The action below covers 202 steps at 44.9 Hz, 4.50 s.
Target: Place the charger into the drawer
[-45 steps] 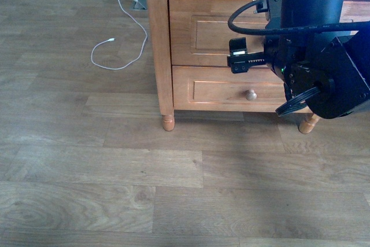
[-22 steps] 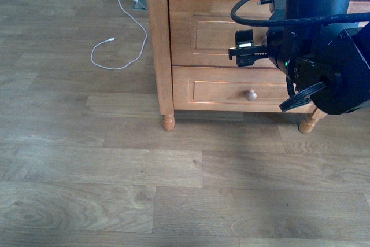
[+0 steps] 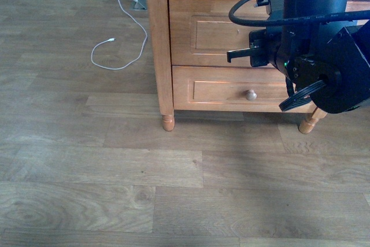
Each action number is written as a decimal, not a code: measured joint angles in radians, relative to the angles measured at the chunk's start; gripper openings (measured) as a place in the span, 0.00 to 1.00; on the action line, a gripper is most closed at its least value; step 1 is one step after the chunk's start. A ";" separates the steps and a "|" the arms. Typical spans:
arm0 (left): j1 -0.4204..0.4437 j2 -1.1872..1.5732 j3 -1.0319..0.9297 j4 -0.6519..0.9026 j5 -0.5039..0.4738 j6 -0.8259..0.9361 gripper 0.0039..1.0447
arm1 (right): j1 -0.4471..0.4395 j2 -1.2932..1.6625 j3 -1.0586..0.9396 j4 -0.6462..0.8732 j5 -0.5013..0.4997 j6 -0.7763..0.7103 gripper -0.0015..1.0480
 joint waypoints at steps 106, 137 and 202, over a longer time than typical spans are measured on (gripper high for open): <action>0.000 0.000 0.000 0.000 0.000 0.000 0.94 | -0.292 -1.953 -1.032 -0.609 -0.299 0.089 0.72; 0.000 0.000 0.000 0.000 0.000 0.000 0.94 | -0.290 -2.137 -1.135 -0.638 -0.280 0.056 0.27; -0.375 1.598 0.968 0.517 -0.309 0.084 0.94 | -0.290 -2.137 -1.135 -0.638 -0.280 0.057 0.92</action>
